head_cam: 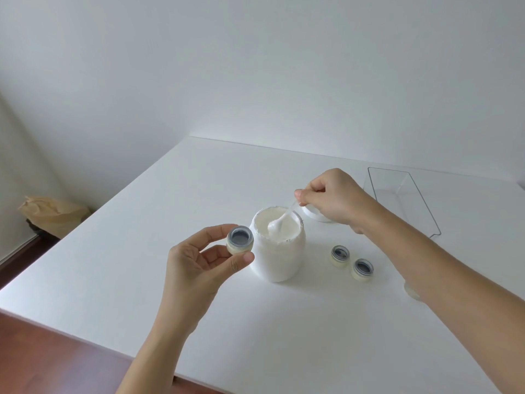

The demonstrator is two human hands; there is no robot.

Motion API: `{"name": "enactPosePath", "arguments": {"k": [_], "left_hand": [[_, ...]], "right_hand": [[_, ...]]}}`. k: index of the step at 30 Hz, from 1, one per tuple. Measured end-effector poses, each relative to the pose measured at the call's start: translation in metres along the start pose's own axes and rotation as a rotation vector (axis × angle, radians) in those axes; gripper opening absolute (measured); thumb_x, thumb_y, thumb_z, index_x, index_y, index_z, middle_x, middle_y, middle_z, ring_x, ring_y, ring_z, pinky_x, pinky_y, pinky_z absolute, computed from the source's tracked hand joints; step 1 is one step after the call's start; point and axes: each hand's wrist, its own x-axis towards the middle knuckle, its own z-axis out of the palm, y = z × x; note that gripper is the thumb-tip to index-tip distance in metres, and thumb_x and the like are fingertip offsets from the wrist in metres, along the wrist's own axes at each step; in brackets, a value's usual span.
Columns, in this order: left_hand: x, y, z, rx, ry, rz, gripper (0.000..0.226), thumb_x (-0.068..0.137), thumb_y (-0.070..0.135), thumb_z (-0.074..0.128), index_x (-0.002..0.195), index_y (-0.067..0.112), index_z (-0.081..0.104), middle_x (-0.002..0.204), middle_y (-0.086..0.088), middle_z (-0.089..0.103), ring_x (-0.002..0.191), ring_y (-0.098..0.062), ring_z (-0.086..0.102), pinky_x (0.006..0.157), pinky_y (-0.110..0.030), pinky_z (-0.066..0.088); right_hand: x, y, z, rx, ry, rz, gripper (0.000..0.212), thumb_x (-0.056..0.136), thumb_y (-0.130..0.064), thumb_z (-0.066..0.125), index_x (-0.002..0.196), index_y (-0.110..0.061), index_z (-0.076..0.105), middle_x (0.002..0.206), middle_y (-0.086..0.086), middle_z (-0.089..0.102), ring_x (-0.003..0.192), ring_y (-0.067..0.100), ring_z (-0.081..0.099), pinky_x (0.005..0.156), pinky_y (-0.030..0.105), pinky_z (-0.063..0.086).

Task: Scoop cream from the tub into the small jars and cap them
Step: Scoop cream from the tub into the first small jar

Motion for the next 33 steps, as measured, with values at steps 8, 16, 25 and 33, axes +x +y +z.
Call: {"name": "enactPosePath", "arguments": {"k": [8,16,25,33], "left_hand": [[0.022,0.016,0.021,0.133,0.049,-0.038,0.034,0.064,0.016,0.090,0.089,0.035,0.076,0.082,0.003,0.079,0.069,-0.012,0.074,0.068,-0.028,0.055],[0.031,0.021,0.035,0.132,0.057,-0.073,0.032,0.061,0.020,0.090,0.088,0.031,0.076,0.088,0.008,0.079,0.073,-0.017,0.075,0.076,-0.032,0.056],[0.034,0.025,0.033,0.071,0.042,-0.104,0.043,0.050,0.031,0.092,0.090,0.021,0.078,0.091,0.004,0.080,0.075,-0.014,0.076,0.077,-0.028,0.056],[0.035,0.026,0.027,0.027,0.022,-0.136,0.037,0.052,0.022,0.095,0.086,0.021,0.080,0.091,0.000,0.080,0.084,-0.022,0.076,0.089,-0.038,0.056]], "right_hand": [[-0.002,-0.007,-0.023,0.277,0.047,0.055,0.024,0.087,-0.032,0.064,0.068,-0.018,0.069,0.108,0.008,0.068,0.096,0.010,0.055,0.075,0.022,0.035],[-0.016,-0.020,-0.013,0.188,0.175,-0.108,0.031,0.090,-0.032,0.061,0.064,-0.016,0.066,0.036,-0.010,0.032,0.037,0.005,0.033,0.047,0.016,0.028],[-0.034,-0.015,0.000,-0.165,0.487,-0.835,0.012,0.086,-0.029,0.068,0.080,-0.020,0.074,0.074,-0.002,0.049,0.073,0.008,0.040,0.075,0.021,0.030],[-0.034,-0.001,-0.008,-0.251,0.536,-1.044,0.017,0.089,-0.027,0.065,0.082,-0.018,0.077,0.076,-0.003,0.039,0.071,0.013,0.039,0.081,0.023,0.026]]}}
